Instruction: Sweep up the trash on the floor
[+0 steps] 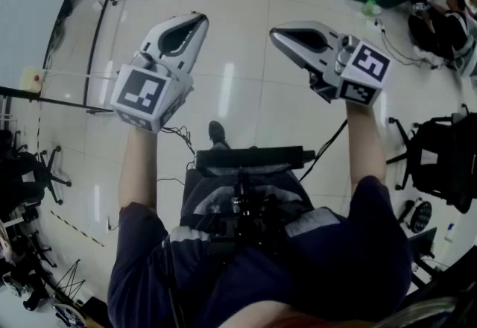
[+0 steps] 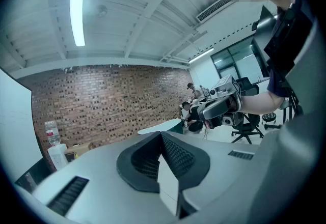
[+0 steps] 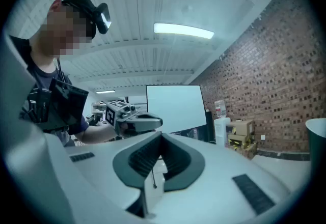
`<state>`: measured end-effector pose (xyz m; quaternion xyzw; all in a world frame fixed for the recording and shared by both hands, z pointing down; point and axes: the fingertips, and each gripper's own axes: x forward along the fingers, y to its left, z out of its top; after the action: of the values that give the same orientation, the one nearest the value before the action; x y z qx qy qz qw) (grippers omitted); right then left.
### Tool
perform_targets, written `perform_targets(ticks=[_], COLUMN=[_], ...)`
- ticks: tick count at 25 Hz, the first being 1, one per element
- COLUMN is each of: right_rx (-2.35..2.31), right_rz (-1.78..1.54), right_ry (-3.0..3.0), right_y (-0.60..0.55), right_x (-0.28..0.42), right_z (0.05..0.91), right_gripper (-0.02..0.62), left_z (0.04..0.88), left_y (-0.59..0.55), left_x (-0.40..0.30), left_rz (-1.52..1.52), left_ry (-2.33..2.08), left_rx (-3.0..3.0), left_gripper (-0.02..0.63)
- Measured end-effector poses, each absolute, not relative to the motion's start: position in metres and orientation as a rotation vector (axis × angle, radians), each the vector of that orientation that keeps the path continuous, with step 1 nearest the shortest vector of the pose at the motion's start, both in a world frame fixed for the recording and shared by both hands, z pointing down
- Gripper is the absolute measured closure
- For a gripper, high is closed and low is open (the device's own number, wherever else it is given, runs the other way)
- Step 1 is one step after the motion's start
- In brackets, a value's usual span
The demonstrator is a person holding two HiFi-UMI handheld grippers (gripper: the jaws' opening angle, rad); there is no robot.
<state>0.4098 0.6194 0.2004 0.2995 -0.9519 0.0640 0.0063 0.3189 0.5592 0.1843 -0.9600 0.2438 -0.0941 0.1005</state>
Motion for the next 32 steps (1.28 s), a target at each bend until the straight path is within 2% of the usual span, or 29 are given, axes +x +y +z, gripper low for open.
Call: perform_targets(ticks=[7,14,21,27,32], right_rx=[0.87,0.742,0.653,0.48,0.242], right_rz=[0.287,0.274,0.064,-0.091,-0.145], right_ry=[-2.928,-2.894,-2.925,-2.888,-2.881], right_y=[0.578,0.49,0.386,0.355,0.291], right_x=[0.369,0.283,0.191,0.156,0.102], right_z=[0.229,0.243,0.215,0.216,0.23], right_gripper=[0.569,0.569,0.569,0.569,0.569], left_z=[0.216,0.234,0.228,0.226,0.237], left_y=[0.516,0.43,0.339,0.321,0.272], left_x=[0.262,0.169,0.079,0.041,-0.016], left_rz=[-0.317,-0.29,-0.225,-0.235,-0.268], left_ry=[0.818,0.966,1.098,1.238,1.469], left_rx=[-2.884,-2.912,-2.871,-2.803,-2.756], left_gripper=[0.606,0.606,0.606,0.606,0.606])
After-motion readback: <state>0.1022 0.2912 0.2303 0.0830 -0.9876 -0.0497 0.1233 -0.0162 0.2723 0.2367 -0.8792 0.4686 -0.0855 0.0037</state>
